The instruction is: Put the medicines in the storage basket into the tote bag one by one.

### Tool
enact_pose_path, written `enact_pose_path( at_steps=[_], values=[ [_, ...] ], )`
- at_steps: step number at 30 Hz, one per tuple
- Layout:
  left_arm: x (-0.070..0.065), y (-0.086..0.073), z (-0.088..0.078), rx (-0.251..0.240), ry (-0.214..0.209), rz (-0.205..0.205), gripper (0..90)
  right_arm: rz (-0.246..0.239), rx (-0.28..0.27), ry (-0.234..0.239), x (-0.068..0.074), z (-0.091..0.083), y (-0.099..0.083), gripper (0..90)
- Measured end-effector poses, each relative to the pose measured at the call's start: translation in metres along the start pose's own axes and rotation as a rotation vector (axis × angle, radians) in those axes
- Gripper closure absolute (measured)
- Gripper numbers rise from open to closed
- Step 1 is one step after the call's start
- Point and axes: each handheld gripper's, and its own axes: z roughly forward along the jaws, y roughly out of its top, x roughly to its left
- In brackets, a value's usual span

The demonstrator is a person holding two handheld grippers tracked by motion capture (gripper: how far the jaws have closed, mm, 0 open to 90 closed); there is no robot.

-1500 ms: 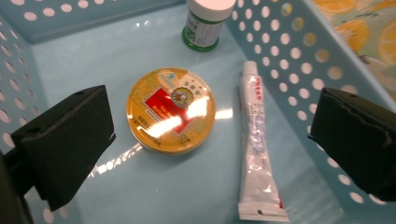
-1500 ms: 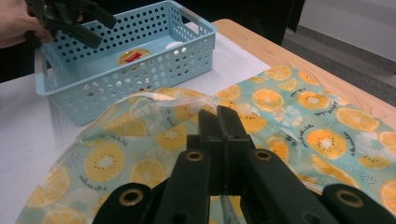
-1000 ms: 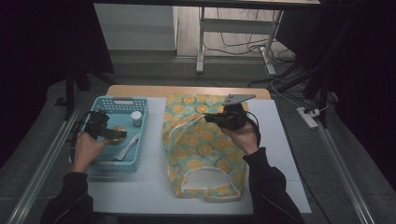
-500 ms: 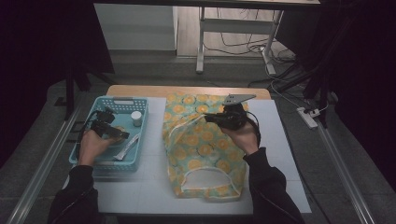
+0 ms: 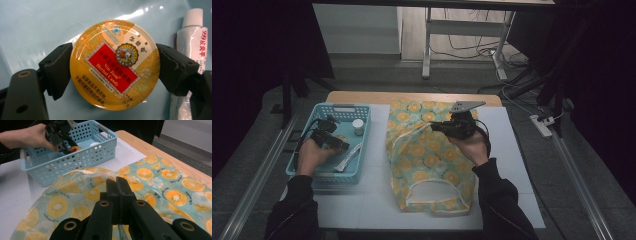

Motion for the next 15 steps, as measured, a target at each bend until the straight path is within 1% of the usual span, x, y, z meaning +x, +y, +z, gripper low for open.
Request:
enact_pose_path(
  at_steps=[2, 5, 6, 8, 9, 11, 15],
  values=[
    [-0.001, 0.001, -0.001, 0.005, 0.013, 0.004, 20.1, 0.000, 0.002, 0.000, 0.000, 0.000, 0.000, 90.0],
    [-0.001, 0.002, -0.003, 0.000, 0.014, 0.003, 20.2, 0.001, 0.003, 0.002, 0.000, 0.001, 0.000, 90.0],
    [-0.001, 0.002, -0.004, -0.004, 0.008, 0.001, 20.3, 0.000, 0.004, 0.001, 0.000, 0.001, 0.000, 90.0],
    [0.000, 0.002, -0.008, -0.022, 0.010, 0.004, 20.3, 0.000, 0.005, 0.001, 0.001, 0.002, 0.000, 90.0],
    [0.000, 0.001, -0.010, -0.032, -0.002, -0.001, 20.3, -0.001, 0.005, 0.001, 0.001, 0.002, 0.000, 90.0],
    [0.000, 0.001, -0.016, -0.046, -0.005, 0.009, 20.3, 0.000, 0.004, 0.002, 0.001, 0.002, 0.000, 90.0],
    [-0.001, -0.001, -0.026, -0.085, -0.016, 0.015, 20.4, 0.000, 0.003, 0.001, 0.001, 0.002, 0.000, 90.0]
  ],
)
